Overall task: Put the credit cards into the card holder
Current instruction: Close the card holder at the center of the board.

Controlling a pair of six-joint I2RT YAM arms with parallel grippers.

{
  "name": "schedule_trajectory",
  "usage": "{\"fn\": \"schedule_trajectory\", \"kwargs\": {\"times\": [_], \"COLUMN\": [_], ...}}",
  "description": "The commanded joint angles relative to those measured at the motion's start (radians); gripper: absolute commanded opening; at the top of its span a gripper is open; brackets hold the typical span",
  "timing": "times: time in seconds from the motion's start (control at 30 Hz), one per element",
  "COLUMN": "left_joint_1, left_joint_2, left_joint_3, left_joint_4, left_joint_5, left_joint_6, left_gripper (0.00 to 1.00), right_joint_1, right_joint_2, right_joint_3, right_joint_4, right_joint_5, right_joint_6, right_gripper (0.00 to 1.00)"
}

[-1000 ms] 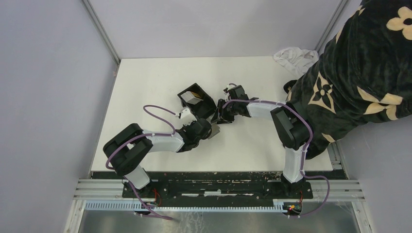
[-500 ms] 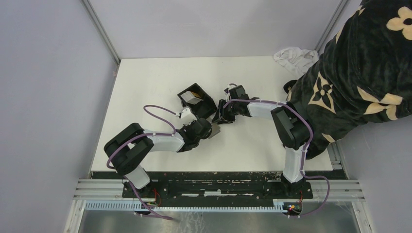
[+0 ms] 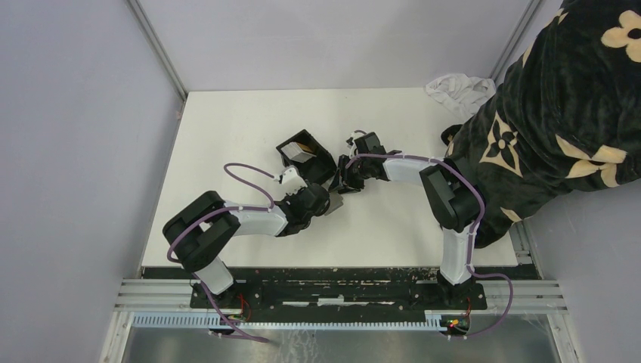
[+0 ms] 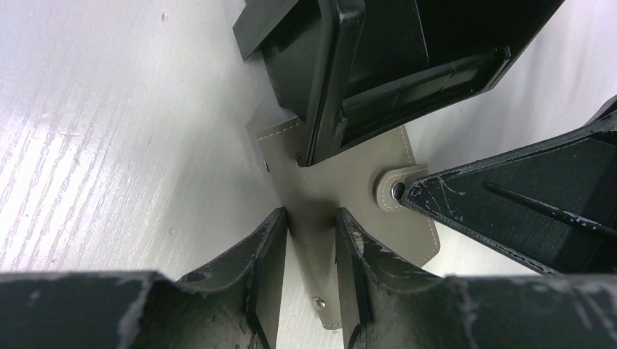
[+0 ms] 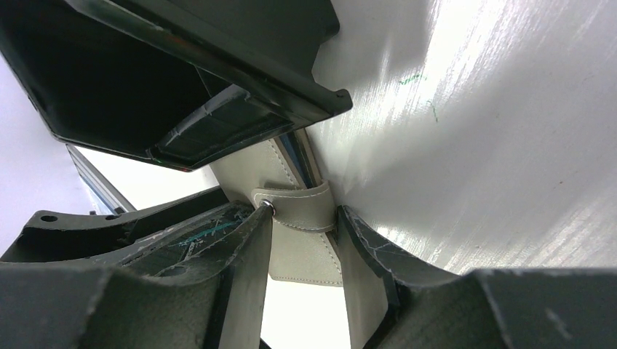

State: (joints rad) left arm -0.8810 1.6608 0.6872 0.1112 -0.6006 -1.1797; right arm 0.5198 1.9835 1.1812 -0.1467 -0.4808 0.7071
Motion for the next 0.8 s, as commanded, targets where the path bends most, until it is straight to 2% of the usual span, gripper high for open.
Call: {"fn": "schedule_trajectory", "kwargs": {"times": [0.0, 0.77], "left_joint_1": [0.006, 0.006], "left_joint_2": [0.097, 0.126], "left_joint_3": [-0.056, -0.034], "left_joint_4": [-0.215, -0.207], "left_joint_5": [0.115, 0.125], "left_joint_6": [0.069, 0.079], "left_gripper": [0.38, 0.37], "right_joint_1": [0.014, 0.034], "right_joint_2": [0.030, 0.078], "right_joint_3": [0.023, 0.065], "right_joint_4": [-0.019, -0.083], "right_joint_5": [0.008, 0.010], "right_joint_6": [-0.024, -0.064], "right_gripper": [0.44, 0.44]}}
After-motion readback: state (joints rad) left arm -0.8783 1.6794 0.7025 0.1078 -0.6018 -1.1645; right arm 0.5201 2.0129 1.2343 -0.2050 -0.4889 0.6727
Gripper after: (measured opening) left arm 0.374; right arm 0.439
